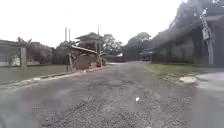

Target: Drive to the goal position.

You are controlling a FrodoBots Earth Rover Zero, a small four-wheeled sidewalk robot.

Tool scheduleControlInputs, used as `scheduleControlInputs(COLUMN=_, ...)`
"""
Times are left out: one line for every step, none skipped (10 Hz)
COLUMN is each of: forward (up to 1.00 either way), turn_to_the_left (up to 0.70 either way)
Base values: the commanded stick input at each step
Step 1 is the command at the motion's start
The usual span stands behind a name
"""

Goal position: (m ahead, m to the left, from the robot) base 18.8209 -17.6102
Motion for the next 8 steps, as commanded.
scheduleControlInputs(forward=0.7, turn_to_the_left=0.0)
scheduleControlInputs(forward=0.7, turn_to_the_left=0.0)
scheduleControlInputs(forward=0.7, turn_to_the_left=0.0)
scheduleControlInputs(forward=0.7, turn_to_the_left=-0.12)
scheduleControlInputs(forward=0.7, turn_to_the_left=-0.35)
scheduleControlInputs(forward=0.7, turn_to_the_left=-0.27)
scheduleControlInputs(forward=0.7, turn_to_the_left=0.0)
scheduleControlInputs(forward=0.7, turn_to_the_left=0.0)
